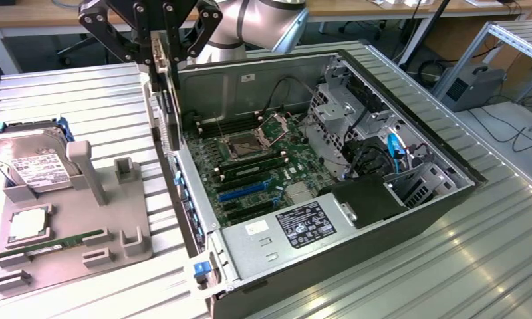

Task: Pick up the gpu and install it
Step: 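Pick up the gpu and move the gpu toward the slot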

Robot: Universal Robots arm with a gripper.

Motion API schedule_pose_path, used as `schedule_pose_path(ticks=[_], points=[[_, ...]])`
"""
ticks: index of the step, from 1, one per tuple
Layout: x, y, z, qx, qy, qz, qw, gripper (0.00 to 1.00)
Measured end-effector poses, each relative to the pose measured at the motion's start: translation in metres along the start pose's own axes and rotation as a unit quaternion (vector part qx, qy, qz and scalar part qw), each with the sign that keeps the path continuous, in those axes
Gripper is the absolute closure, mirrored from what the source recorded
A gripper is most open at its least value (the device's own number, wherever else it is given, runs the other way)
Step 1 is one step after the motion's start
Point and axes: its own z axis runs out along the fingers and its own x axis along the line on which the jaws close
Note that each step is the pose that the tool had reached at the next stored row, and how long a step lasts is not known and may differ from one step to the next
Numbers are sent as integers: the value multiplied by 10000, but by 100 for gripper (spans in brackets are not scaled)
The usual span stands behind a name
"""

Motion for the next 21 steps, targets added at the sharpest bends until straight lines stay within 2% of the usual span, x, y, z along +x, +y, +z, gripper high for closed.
schedule_pose_path(ticks=[21], points=[[-70, 5, 15, 2, 0, 0, 10000, 73]])
